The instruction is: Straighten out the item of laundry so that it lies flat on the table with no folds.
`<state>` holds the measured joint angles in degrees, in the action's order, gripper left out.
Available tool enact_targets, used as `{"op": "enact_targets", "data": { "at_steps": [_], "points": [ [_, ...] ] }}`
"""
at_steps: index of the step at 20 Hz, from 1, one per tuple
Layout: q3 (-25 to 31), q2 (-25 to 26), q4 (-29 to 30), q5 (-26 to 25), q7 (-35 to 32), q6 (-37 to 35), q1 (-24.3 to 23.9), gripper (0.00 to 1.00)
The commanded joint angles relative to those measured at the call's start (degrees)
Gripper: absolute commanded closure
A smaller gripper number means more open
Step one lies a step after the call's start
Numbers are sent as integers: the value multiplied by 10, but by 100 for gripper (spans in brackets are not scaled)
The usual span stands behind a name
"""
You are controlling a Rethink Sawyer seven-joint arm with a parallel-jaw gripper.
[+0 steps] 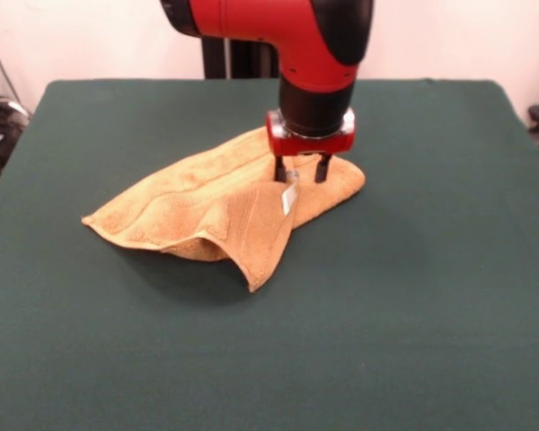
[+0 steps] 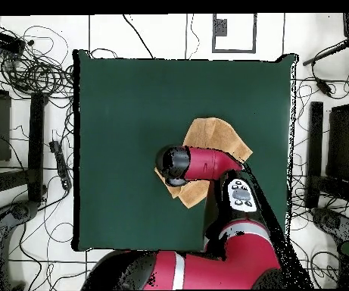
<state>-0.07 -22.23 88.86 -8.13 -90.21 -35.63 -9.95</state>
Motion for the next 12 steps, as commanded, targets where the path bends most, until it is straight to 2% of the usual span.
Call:
{"op": "enact_targets", "data": {
  "at_steps": [1,12],
  "points": [
    [32,44,-56,43,-116,-36,28,0],
    [33,59,-105,44,-102,-91,25,0]
  ]
}}
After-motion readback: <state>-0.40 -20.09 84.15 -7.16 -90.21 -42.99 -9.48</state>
